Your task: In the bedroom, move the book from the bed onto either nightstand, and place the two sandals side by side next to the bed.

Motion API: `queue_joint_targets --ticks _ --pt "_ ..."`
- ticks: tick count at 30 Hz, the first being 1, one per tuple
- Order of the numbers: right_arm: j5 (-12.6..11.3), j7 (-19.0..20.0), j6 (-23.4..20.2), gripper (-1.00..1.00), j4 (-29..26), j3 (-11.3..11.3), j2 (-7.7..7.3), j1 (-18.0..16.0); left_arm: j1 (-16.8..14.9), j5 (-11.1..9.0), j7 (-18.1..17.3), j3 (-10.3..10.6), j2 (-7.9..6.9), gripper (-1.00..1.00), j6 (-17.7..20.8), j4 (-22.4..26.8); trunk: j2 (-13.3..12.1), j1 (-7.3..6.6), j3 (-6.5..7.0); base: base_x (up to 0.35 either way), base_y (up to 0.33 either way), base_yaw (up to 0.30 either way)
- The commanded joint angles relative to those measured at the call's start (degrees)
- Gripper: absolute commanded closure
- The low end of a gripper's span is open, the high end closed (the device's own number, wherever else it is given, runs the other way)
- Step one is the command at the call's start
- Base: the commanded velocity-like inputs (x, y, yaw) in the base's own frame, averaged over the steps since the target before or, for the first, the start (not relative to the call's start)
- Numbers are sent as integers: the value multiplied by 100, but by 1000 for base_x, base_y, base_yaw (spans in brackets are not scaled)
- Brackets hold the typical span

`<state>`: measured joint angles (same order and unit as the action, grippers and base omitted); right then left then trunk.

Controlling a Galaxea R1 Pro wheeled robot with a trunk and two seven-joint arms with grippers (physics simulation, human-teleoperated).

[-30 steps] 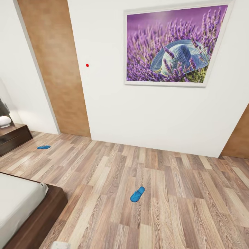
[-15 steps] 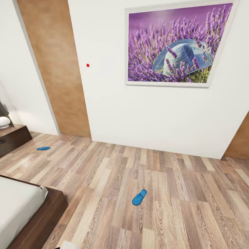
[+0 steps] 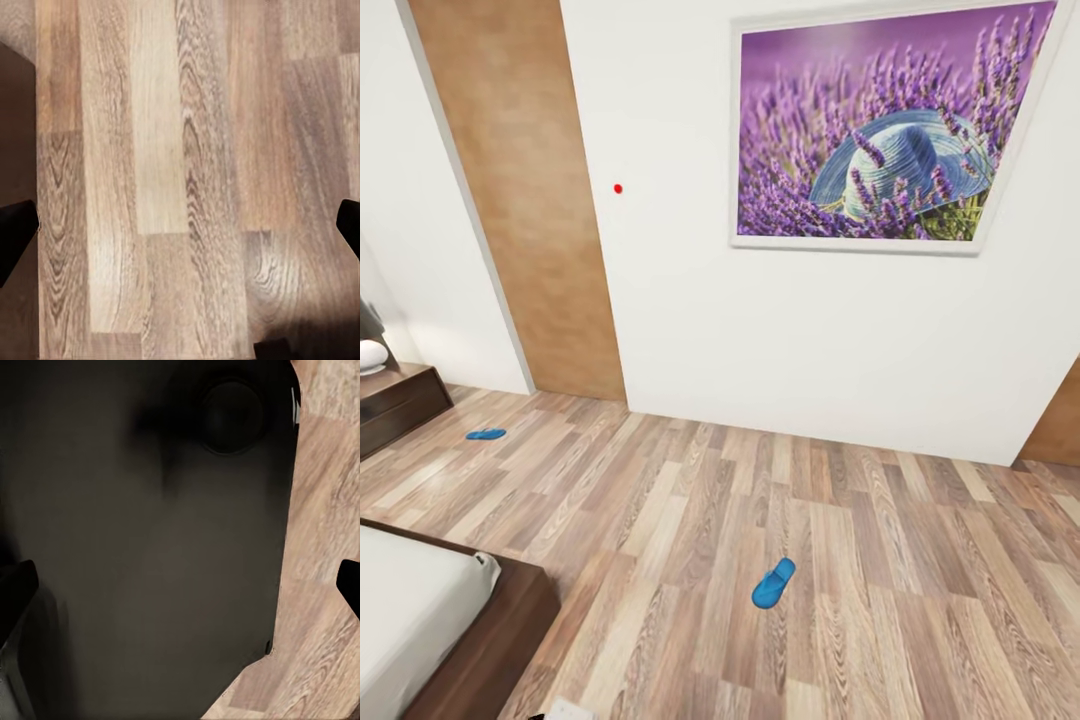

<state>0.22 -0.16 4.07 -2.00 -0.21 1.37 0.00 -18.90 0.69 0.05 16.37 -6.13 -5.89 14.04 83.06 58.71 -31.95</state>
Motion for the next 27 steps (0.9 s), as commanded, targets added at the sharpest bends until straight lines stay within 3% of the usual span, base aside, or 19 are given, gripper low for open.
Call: queue_joint_targets --ticks 1,16,27 --pt "1 -2 14 -100 -2 -3 3 0 -4 6 3 24 0 -100 -21 -5 2 2 -5 221 178 0" --pt "-11 0 15 -100 -2 -4 5 1 0 9 17 55 6 -100 -43 -21 2 2 -5 251 187 0" --pt "-13 -1 15 -100 -2 2 6 0 1 10 21 65 6 -100 -83 -24 2 2 -5 271 17 0"
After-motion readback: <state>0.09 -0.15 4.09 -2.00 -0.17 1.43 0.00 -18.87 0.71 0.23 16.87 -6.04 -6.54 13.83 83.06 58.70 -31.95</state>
